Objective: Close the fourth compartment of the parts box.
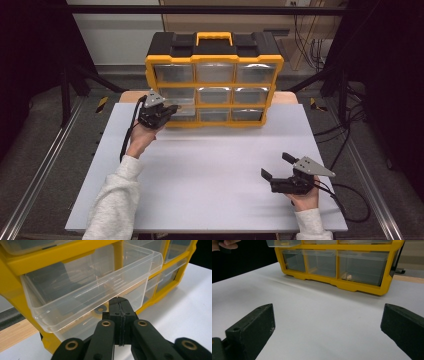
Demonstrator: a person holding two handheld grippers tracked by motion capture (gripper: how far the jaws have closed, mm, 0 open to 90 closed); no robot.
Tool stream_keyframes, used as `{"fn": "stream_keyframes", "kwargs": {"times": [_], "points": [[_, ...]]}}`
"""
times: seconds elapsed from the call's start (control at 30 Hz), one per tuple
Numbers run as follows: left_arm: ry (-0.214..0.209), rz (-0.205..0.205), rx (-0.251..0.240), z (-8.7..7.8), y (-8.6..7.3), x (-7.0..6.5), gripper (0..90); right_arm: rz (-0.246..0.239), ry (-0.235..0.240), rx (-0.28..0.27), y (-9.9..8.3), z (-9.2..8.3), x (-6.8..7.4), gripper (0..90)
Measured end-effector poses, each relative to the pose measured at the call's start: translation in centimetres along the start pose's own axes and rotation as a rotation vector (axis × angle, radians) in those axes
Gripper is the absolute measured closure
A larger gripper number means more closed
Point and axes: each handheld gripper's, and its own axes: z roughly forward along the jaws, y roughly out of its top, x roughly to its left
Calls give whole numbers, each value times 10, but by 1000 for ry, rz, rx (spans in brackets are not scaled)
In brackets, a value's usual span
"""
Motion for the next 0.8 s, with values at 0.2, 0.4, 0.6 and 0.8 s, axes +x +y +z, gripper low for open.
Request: {"fn": "stream_keyframes", "kwargs": {"times": [0.2, 0.4, 0.6, 0.8], "points": [[9, 3, 7, 4, 3, 2, 897, 3, 1, 7, -1, 0, 1, 0], [15, -3, 7, 10, 6, 4, 897, 3, 1, 2, 0, 0, 0, 0], [11, 9, 4, 15, 8, 5, 897, 4, 2, 4, 0, 0, 0, 0], [20, 4, 5, 20, 9, 6, 897, 5, 1, 6, 0, 0, 1, 0]]}}
